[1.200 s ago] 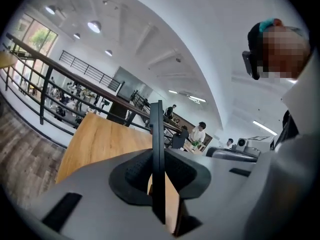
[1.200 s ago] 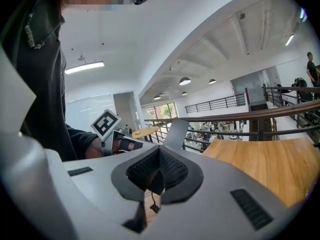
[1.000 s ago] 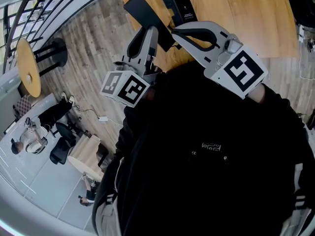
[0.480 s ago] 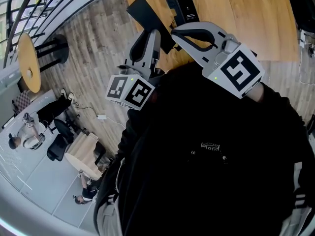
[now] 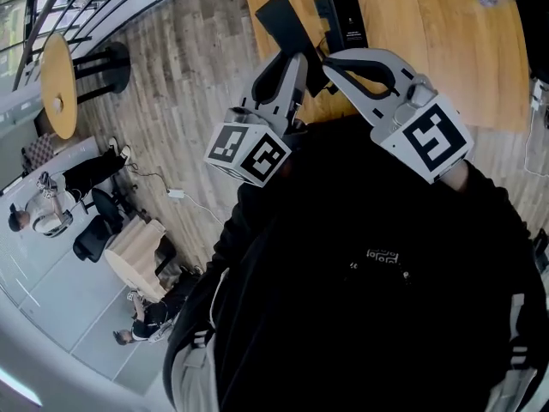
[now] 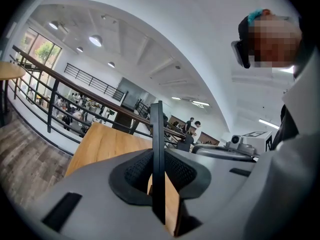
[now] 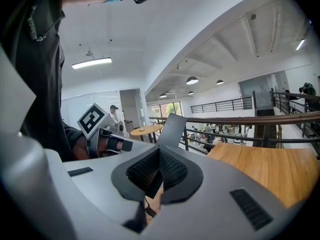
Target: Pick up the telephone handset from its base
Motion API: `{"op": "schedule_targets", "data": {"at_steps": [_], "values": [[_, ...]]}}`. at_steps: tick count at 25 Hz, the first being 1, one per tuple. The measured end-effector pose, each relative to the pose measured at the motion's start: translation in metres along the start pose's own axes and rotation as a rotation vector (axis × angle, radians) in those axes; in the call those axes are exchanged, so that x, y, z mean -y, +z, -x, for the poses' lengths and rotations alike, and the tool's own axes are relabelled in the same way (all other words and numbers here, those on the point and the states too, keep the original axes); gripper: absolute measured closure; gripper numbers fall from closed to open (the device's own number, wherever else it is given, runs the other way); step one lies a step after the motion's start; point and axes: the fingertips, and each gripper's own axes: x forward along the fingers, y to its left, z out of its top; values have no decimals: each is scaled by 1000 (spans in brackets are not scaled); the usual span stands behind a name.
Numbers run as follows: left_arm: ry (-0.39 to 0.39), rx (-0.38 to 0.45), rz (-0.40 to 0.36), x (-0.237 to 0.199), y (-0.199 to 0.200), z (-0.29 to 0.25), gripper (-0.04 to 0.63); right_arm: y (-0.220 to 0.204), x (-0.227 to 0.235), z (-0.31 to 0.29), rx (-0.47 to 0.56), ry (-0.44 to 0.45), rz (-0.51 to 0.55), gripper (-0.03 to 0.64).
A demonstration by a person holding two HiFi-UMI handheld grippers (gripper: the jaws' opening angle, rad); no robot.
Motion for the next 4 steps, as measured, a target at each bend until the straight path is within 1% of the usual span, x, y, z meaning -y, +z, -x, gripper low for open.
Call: {"op": "schedule_targets", "data": {"at_steps": [1,2,4], "values": [[-15,-12,37,9,-12,-1,518,-5,-2,13,-5,-18,-5,600],[-41,-37,91,24,-32,-3,518,-15,-5,34,-28,-53,-27,600],[-112,-109,226,63,-85,-7,518,-43,-14,90,-102,-152,-102,600]]}}
